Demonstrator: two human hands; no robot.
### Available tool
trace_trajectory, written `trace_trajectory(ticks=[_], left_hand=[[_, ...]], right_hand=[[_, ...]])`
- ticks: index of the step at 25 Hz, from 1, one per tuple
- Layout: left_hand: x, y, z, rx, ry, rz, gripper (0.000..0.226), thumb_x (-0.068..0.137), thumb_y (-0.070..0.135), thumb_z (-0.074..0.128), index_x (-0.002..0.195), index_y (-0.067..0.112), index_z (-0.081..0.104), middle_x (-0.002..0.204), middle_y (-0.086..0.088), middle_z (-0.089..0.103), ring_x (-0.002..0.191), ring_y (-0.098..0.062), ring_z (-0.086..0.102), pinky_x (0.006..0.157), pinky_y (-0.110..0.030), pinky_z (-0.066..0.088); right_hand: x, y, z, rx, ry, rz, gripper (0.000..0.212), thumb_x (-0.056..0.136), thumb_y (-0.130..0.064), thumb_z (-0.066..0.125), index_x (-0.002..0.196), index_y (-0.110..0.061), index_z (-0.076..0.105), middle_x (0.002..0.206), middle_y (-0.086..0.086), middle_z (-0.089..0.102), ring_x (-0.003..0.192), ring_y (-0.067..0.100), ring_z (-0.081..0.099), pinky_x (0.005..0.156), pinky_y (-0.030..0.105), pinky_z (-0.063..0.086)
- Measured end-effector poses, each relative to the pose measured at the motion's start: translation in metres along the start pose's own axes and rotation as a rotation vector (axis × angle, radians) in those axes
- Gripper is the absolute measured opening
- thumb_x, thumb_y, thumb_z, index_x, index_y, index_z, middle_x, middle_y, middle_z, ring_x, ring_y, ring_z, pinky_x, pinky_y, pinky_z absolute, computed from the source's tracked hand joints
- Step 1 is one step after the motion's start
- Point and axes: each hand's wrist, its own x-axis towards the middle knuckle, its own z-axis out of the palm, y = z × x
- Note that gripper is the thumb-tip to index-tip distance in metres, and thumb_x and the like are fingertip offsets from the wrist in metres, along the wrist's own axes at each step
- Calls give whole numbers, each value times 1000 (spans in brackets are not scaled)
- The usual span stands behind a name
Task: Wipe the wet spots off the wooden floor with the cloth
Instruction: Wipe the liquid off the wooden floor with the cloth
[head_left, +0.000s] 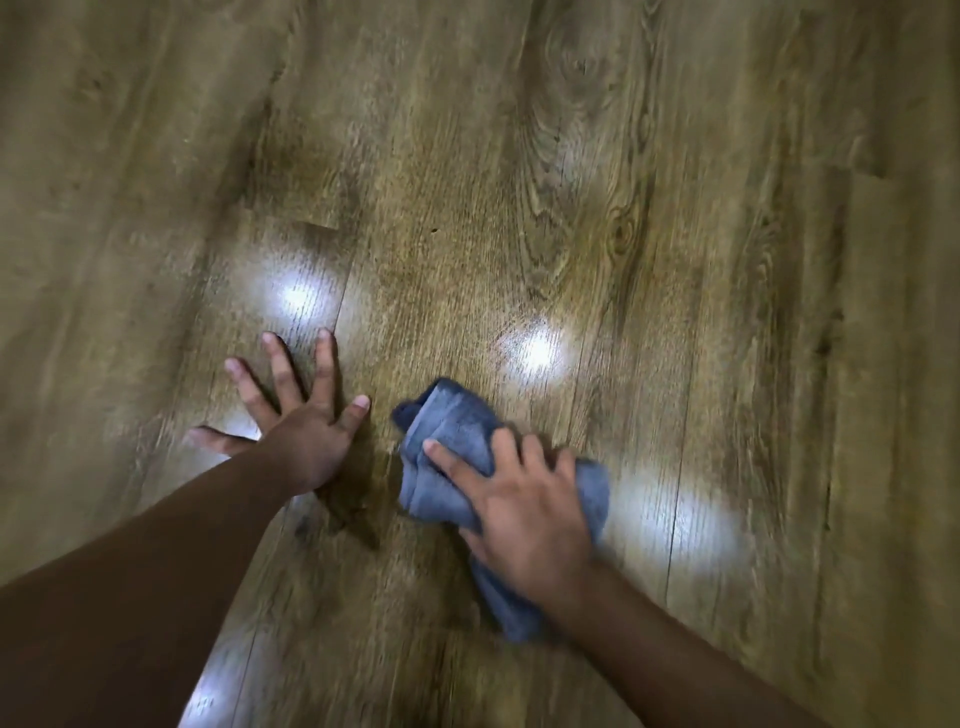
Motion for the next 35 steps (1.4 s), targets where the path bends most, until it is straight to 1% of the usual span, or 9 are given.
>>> trace_trajectory(ticks=[4, 10, 15, 21, 24, 26, 28, 32, 35], left_hand=[[0, -1, -1, 10, -10, -7, 71, 90, 79, 16, 120, 67, -47, 152, 8, -51, 143, -31, -44, 99, -85, -7], [-10, 10, -7, 2, -73, -41, 74, 99, 68, 24, 143, 58, -34, 151, 6, -53, 141, -31, -46, 103, -83, -7], [-8, 10, -8, -12, -71, -44, 74, 99, 69, 25, 144, 58, -32, 151, 7, -52, 142, -30, -45, 104, -83, -6], [-1, 9, 0, 19, -10, -71, 74, 95, 74, 20, 140, 60, -36, 152, 9, -51, 144, -30, -42, 105, -84, -3], [0, 8, 0, 4, -23, -58, 73, 96, 73, 21, 137, 61, -38, 148, 10, -55, 141, -29, -46, 104, -84, -6], [-1, 5, 3, -12, -15, -35, 73, 96, 73, 21, 137, 61, -38, 146, 10, -56, 140, -29, -48, 102, -83, -8], [-3, 5, 3, -34, 3, -29, 73, 95, 74, 22, 142, 60, -33, 151, 9, -52, 141, -29, -46, 102, -83, -9], [-4, 10, 3, -24, 22, -33, 75, 94, 76, 20, 145, 56, -31, 155, 5, -48, 143, -32, -43, 102, -83, -8], [1, 6, 5, -23, 37, -17, 74, 96, 73, 19, 144, 56, -34, 153, 5, -51, 141, -33, -46, 101, -84, -9]], right_hand=[[71, 72, -25, -97, -15, 152, 79, 83, -58, 60, 151, -50, 21, 119, 9, 38, 105, 33, 46, 87, 55, 41], [192, 158, -61, 47, 11, 467, 80, 85, -55, 58, 154, -45, 18, 144, 16, 32, 121, 43, 43, 97, 56, 41], [173, 138, -66, 119, -85, 455, 95, 82, -62, 58, 159, -32, 9, 153, 17, 26, 122, 43, 49, 99, 53, 45], [43, 22, -25, 39, -198, 258, 102, 80, -68, 54, 157, -33, -3, 129, 12, 35, 110, 36, 47, 91, 52, 42], [25, 7, -9, -26, -92, 282, 103, 75, -68, 62, 158, -38, 9, 133, 15, 41, 96, 33, 40, 82, 53, 45], [29, 8, -4, -64, -54, 210, 99, 78, -67, 59, 158, -40, 8, 161, 16, 17, 100, 33, 36, 80, 52, 46], [37, 12, 0, -59, -96, 136, 95, 82, -64, 54, 158, -39, 2, 167, 9, -6, 110, 37, 36, 83, 51, 46], [73, 17, -9, -15, -30, 188, 87, 82, -54, 58, 157, -37, 18, 163, 9, 21, 118, 39, 44, 92, 48, 45], [133, 20, -22, 45, 20, 310, 83, 86, -52, 58, 157, -37, 19, 161, 7, 23, 127, 39, 37, 102, 48, 39]])
